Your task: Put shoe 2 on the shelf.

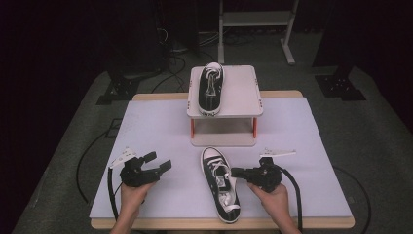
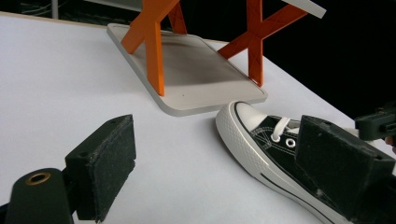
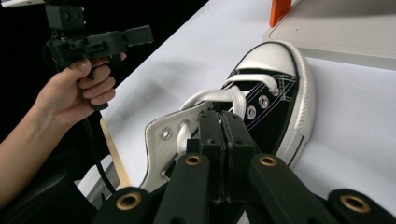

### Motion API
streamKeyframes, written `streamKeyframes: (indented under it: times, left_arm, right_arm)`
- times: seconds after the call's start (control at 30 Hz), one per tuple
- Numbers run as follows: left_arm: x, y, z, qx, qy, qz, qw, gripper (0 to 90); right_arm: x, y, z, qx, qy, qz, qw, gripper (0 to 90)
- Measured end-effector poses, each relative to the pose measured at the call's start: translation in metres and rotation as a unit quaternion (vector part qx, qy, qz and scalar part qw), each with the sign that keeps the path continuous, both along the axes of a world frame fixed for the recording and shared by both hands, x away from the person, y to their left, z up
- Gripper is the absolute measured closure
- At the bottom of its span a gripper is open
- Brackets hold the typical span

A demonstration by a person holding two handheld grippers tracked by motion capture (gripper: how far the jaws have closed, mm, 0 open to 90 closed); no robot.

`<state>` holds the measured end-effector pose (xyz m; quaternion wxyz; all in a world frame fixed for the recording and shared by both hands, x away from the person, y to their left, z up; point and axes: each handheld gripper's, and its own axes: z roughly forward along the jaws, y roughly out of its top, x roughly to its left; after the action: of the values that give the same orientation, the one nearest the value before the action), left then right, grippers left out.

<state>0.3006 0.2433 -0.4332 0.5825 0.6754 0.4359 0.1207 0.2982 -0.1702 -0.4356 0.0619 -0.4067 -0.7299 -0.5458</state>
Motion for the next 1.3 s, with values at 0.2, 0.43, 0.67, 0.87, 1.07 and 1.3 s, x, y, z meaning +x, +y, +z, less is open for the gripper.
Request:
streamKeyframes:
  times: [0.2,0.43,0.67,0.87,1.07,1.3]
  left_arm:
    - [0.000,0.000,0.000,0.000,0.001,0.000,1.0000,12.1]
    - [0.001,-0.002,-0.001,0.002,0.001,-0.002,1.0000,12.1]
    - [0.001,-0.006,-0.001,0.004,0.001,-0.005,1.0000,12.1]
    - [0.002,-0.006,-0.001,0.004,0.000,-0.005,1.0000,12.1]
    - [0.001,-0.006,-0.001,0.004,-0.001,-0.005,1.0000,12.1]
    - [0.001,-0.005,-0.001,0.002,0.003,-0.002,1.0000,12.2]
  right_arm:
    - [0.000,-0.012,0.006,-0.012,-0.004,-0.008,0.9999,88.5]
    - [-0.002,-0.040,0.013,-0.035,-0.012,-0.029,0.9989,88.7]
    - [-0.002,-0.073,0.012,-0.041,-0.008,-0.053,0.9977,88.7]
    - [-0.003,-0.069,0.012,-0.041,-0.007,-0.044,0.9982,88.4]
    - [-0.005,-0.060,0.011,-0.054,-0.006,-0.027,0.9982,76.9]
    - [-0.004,-0.045,0.009,-0.073,0.013,-0.004,0.9973,54.8]
